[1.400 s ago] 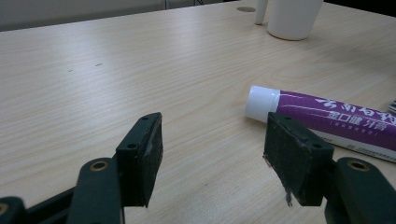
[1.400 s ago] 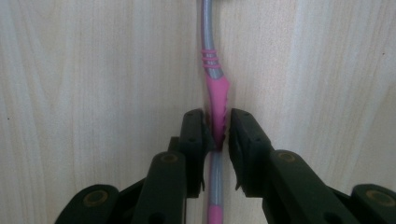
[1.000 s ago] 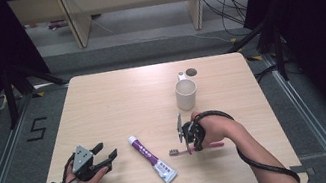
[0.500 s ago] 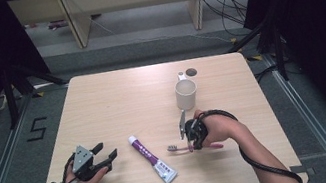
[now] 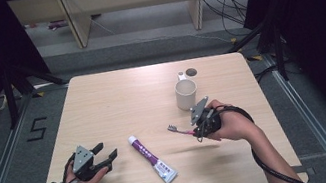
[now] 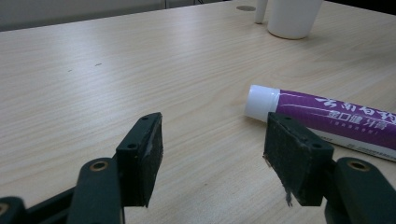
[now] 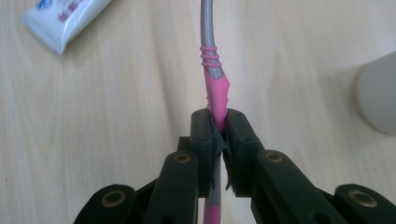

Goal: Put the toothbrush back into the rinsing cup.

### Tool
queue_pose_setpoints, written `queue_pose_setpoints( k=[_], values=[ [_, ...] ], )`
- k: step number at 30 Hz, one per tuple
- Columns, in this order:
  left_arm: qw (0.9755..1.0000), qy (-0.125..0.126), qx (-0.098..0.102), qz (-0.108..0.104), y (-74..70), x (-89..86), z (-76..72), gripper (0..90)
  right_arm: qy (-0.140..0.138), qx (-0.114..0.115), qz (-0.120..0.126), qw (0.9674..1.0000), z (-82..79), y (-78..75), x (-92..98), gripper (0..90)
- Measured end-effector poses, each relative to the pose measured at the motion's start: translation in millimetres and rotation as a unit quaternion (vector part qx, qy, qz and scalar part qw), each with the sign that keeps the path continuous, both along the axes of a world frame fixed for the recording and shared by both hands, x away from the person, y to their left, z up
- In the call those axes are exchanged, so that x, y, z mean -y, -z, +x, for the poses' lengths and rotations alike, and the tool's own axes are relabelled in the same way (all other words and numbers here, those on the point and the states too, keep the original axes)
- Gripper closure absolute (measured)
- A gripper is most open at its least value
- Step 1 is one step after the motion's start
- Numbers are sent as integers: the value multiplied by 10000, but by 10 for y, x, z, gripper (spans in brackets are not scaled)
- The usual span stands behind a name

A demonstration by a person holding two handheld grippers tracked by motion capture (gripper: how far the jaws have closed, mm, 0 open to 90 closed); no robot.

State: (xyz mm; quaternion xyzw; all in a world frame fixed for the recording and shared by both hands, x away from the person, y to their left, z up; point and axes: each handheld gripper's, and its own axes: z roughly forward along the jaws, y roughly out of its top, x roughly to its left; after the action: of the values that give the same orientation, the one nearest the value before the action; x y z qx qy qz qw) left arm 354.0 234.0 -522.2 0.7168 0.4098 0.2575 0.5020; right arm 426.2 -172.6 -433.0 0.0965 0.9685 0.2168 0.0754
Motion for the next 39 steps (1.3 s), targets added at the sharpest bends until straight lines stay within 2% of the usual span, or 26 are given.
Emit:
queue_pose_setpoints(
  k=[3, 4, 7, 11, 12, 13, 14, 15, 16, 17, 18, 19, 20, 21, 24, 25, 26, 27, 28, 30, 32, 33, 34, 35, 36, 39],
  values=[
    [10000, -1, -5, -1, 0, 1, 1, 372, 334, 288, 493, 9978, -22, -44, 95, 832],
    [10000, -1, -7, -1, 0, 1, 0, 372, 522, 411, 780, 9947, -35, -58, 139, 833],
    [10000, -1, -6, 0, 0, 1, 0, 372, 675, 453, 1012, 9915, -44, -68, 175, 833],
    [10000, -2, -7, -13, 0, 0, 0, 372, 1035, 643, 1509, 9810, -56, -66, 244, 833],
    [10000, -3, -4, -55, 2, -1, 1, 369, 1137, 693, 1751, 9755, -58, -57, 267, 833],
    [10000, 6, -3, -71, 2, -5, 4, 369, 1137, 693, 1751, 9755, -58, -57, 267, 833],
    [10000, -3, 0, -95, 3, -12, 5, 368, 1201, 790, 2023, 9687, -54, -41, 283, 833],
    [10000, -3, 0, -95, 3, -12, 5, 368, 1201, 790, 2023, 9687, -54, -41, 283, 833],
    [10000, -6, -3, -100, 4, -10, 5, 368, 1410, 837, 2368, 9576, -65, -21, 298, 833],
    [10000, -6, -3, -100, 4, -10, 5, 368, 1410, 837, 2368, 9576, -65, -21, 298, 833],
    [9999, -3, 3, -100, 4, -4, 3, 368, 1496, 801, 2580, 9511, -70, -7, 309, 832],
    [9999, -3, 3, -100, 4, -4, 3, 368, 1496, 801, 2580, 9511, -70, -7, 309, 832],
    [10000, 2, 6, -95, 3, -5, 3, 368, 1543, 883, 2663, 9473, -67, -2, 317, 832],
    [9999, -2, 3, -107, 4, -6, 3, 368, 1678, 918, 2875, 9385, -72, 10, 333, 832],
    [9999, -3, -6, -104, 4, -8, 5, 368, 1822, 962, 3084, 9287, -68, 23, 357, 832],
    [9999, -1, -8, -115, 4, -6, 5, 368, 1822, 962, 3084, 9287, -68, 23, 357, 832],
    [10000, 4, -4, -100, 4, -5, 4, 369, 2001, 1060, 3231, 9189, -69, 33, 376, 832],
    [10000, 4, -4, -100, 4, -5, 4, 368, 2001, 1060, 3231, 9189, -69, 33, 376, 832],
    [9999, 2, 0, -104, 4, -4, 4, 368, 2114, 959, 3332, 9138, -77, 40, 374, 832],
    [10000, 0, -1, -97, 3, -10, 4, 368, 2307, 1175, 3553, 8982, -60, 46, 402, 831],
    [9999, -2, -5, -101, 4, -9, 5, 368, 2386, 1292, 3617, 8919, -55, 37, 418, 831],
    [9999, -2, -5, -101, 4, -9, 5, 368, 2386, 1292, 3617, 8919, -55, 37, 418, 831],
    [9999, -4, 0, -139, 5, -2, 5, 368, 2528, 1227, 3731, 8842, -69, 37, 408, 831],
    [9999, 1, -3, -104, 4, -6, 4, 369, 2553, 1300, 3786, 8801, -57, 29, 419, 831],
    [9999, 3, -1, -102, 4, -5, 3, 368, 2610, 1407, 3893, 8721, -43, 20, 434, 831],
    [9999, 4, -1, -102, 4, -9, 4, 368, 2662, 1531, 3878, 8691, -35, 6, 446, 831]
  ],
)
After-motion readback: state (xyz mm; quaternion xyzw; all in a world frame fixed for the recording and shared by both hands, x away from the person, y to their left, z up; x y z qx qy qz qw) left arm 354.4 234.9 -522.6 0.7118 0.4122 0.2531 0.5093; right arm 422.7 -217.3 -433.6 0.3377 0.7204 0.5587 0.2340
